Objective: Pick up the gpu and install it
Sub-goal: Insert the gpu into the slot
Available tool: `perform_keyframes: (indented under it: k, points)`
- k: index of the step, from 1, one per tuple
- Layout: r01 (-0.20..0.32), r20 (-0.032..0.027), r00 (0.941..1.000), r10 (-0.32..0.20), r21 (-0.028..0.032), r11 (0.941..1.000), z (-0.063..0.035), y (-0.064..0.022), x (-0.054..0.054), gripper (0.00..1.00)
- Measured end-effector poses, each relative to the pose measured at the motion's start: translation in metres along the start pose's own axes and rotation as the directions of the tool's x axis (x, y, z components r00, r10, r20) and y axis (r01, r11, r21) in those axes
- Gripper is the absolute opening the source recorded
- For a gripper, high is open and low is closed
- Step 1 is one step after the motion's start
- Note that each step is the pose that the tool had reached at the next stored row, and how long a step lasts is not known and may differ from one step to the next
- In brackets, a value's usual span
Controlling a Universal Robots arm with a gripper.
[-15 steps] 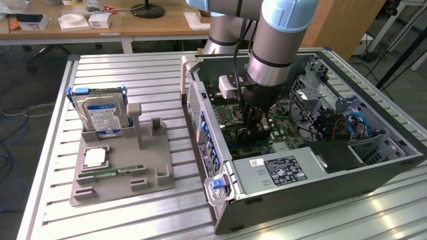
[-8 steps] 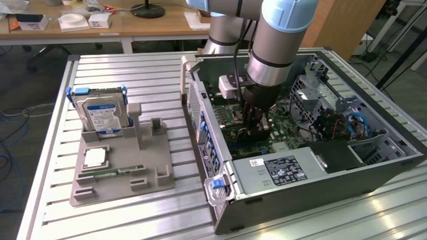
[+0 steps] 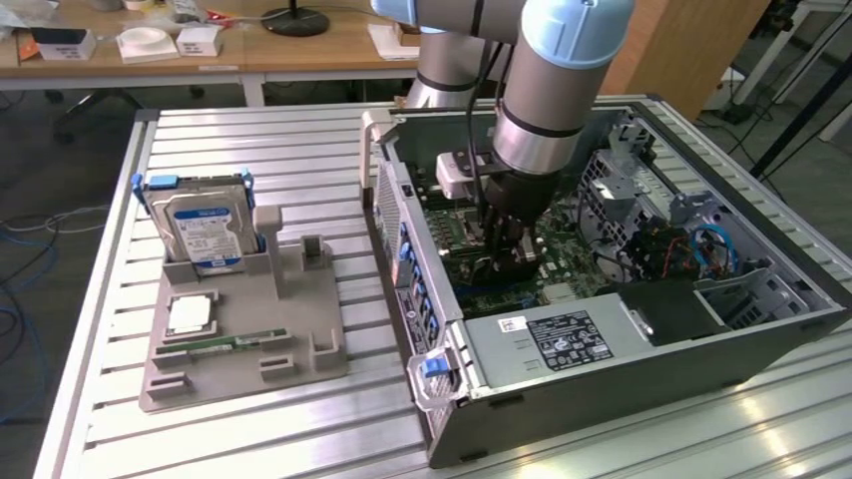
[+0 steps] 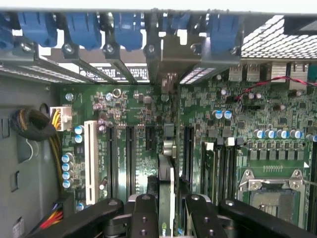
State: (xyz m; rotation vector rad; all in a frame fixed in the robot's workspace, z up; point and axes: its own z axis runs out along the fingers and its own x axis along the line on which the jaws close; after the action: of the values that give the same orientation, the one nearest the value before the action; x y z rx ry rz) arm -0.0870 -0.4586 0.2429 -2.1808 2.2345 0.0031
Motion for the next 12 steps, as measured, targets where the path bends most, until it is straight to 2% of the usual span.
perform_keyframes:
  k: [8, 12]
  points:
    - [0.000, 0.0016, 1.0000, 0.000, 0.0008, 1.0000, 0.0021, 0.0000, -0.0001, 0.26]
    - [0.000, -0.0001, 1.0000, 0.000, 0.0003, 1.0000, 0.0029, 0.0012, 0.0001, 0.26]
